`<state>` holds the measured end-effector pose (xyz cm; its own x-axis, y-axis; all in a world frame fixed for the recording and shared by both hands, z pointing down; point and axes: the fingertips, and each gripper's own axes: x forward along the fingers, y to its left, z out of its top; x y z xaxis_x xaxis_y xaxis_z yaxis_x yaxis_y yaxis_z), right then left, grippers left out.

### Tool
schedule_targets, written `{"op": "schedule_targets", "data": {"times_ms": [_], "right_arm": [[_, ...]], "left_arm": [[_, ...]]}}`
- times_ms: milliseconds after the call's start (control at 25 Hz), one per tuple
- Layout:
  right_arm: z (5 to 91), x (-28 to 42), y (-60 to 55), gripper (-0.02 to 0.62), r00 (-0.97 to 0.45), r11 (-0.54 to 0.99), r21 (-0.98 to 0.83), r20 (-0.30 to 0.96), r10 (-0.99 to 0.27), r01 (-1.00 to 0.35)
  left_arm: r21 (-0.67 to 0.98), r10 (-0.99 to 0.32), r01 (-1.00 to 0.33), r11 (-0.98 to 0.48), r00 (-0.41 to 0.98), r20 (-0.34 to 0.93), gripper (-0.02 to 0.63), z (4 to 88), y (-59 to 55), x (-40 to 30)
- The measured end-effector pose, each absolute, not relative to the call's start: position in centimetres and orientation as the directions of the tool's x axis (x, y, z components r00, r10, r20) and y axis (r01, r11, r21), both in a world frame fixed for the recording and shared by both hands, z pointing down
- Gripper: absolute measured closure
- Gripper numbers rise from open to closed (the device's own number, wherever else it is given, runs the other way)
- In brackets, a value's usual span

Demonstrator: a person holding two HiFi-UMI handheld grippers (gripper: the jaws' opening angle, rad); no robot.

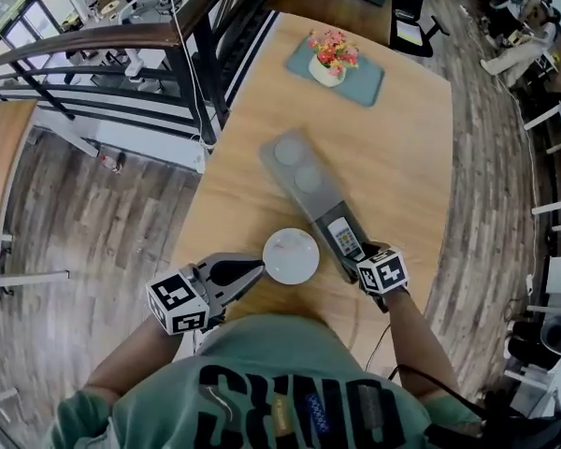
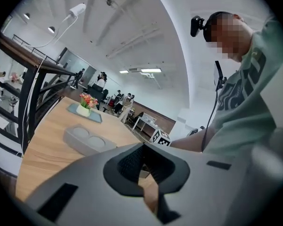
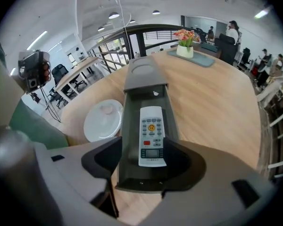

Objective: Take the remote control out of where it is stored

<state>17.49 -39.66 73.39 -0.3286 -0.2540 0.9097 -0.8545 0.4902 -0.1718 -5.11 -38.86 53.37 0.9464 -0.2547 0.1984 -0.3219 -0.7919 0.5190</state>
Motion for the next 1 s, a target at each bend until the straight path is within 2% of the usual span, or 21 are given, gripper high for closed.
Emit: {"op": "schedule_targets", "data": {"times_ms": [360, 640, 1000], "right_arm": [[76.4, 17.7, -41.0, 0.308, -0.169, 0.465, -0.057, 0.964, -0.203, -0.884], [77.4, 17.4, -41.7, 0.311, -0.131, 0.453, -0.037, 0.975, -0.178, -0.891], [78.6, 17.1, -42.4, 0.348, -0.11, 0.464, -0.034, 0.984, -0.138, -0.885]], "left_arm": [[0.548, -0.255, -0.318, -0.774, 0.948, 0.19, 0.615, 55.3, -40.4, -8.2], [0.57, -0.258, -0.316, -0.759, 0.949, 0.182, 0.615, 56.0, -40.5, -9.2], [0.584, -0.277, -0.333, -0.74, 0.943, 0.186, 0.615, 57.0, -41.1, -10.4]]}}
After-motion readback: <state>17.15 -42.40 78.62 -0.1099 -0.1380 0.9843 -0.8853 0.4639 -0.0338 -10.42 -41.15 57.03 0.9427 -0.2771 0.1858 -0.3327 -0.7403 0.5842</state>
